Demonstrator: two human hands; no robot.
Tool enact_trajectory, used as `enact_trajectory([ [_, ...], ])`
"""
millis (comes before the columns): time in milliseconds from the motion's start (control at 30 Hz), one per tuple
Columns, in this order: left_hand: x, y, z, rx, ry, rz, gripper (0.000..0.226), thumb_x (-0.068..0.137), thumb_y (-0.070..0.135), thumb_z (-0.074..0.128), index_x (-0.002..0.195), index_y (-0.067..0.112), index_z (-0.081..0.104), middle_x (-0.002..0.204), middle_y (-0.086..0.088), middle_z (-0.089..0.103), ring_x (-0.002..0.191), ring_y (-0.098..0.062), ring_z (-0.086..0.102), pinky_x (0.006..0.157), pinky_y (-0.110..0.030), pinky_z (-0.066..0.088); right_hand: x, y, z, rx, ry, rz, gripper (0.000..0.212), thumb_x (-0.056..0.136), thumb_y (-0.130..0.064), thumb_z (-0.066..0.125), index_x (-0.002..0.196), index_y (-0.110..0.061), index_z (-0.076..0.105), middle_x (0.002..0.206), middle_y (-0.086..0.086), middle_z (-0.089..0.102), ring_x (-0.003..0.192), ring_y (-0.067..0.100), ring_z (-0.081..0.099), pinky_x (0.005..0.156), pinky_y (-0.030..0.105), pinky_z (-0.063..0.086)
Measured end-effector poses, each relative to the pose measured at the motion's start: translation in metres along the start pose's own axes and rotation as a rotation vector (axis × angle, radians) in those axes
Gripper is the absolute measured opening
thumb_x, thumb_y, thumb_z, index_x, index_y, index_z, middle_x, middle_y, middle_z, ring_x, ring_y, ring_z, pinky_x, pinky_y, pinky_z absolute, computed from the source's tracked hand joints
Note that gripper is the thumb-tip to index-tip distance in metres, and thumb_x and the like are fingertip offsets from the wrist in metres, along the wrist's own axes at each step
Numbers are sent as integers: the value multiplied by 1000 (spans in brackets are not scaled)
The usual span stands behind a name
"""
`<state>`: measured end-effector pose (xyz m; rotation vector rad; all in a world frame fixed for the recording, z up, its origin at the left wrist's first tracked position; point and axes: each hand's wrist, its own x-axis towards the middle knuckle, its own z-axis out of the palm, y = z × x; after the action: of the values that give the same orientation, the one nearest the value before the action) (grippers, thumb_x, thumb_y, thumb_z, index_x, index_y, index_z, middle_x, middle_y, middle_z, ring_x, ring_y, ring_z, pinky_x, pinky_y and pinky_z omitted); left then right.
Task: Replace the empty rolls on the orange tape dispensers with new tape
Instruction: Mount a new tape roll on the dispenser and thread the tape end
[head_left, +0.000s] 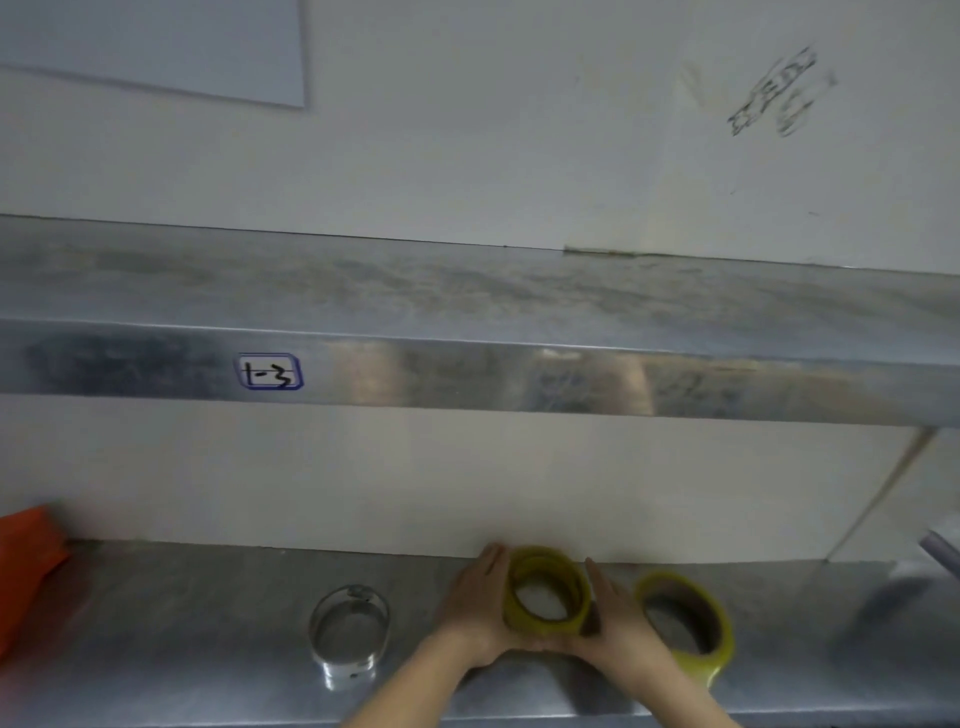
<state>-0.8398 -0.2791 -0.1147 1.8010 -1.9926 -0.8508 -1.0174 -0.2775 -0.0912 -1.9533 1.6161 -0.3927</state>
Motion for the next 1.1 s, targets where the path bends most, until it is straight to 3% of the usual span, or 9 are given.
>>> enact_trajectory([
  [133,1,-2,-1,-21,-2,2,102,55,60,79,143,32,36,145,7,45,134,-17,43,109,-31,36,8,4,6,113,-34,15,122,27,-87,62,131,-26,42,127,-7,57,118,14,55,98,29,45],
  [233,-4,3,-3,-60,-5,3,123,33,90,62,139,31,41,140,5,51,128,-18,49,105,-30,40,5,5,7,156,-47,3,98,39,-72,78,123,-33,48,118,-11,61,108,8,59,94,32,49],
  [333,-11,10,-11,-102,23,-5,110,40,81,69,137,35,45,134,5,56,124,-17,53,103,-29,43,-3,-8,-2,154,-6,-26,100,34,-77,74,118,-32,45,112,-11,56,109,13,56,87,24,42],
  [433,-21,17,-28,-121,85,17,103,44,73,75,136,40,43,135,9,57,125,-15,54,105,-31,44,-8,-23,-12,152,9,-44,86,58,-49,82,130,-26,40,118,-5,55,120,18,52,86,20,36],
  [500,-30,21,-42,-186,86,1,105,53,56,86,143,30,39,142,8,50,130,-12,48,106,-21,37,-12,-36,-18,135,31,-66,91,64,-45,81,138,-18,36,131,0,52,124,19,49,88,20,35],
  [667,-56,11,-80,-299,167,-43,109,60,34,91,150,19,31,147,3,46,124,-12,54,103,-24,45,-31,-81,-29,166,78,-205,67,64,-41,82,121,-25,50,111,-11,56,102,6,52,80,16,36],
  [900,-128,-23,-141,-271,302,-25,95,65,25,89,143,9,37,137,-8,55,118,-22,59,98,-30,49,-57,-158,-8,152,52,-334,54,63,-42,83,107,-31,54,101,-15,58,98,3,55,71,-3,38],
  [1000,-174,-53,-173,-299,360,-67,101,63,21,90,144,6,33,138,-12,53,118,-23,58,99,-35,50,-71,-209,14,120,21,-422,63,65,-45,81,116,-20,56,101,-12,55,98,6,52,74,8,37],
  [1100,-230,-94,-211,-302,439,-100,103,63,21,90,146,3,31,141,-13,50,122,-23,56,94,-22,47,-85,-270,47,117,-8,-495,71,63,-49,81,120,-15,55,108,-7,60,105,7,56,81,14,36],
])
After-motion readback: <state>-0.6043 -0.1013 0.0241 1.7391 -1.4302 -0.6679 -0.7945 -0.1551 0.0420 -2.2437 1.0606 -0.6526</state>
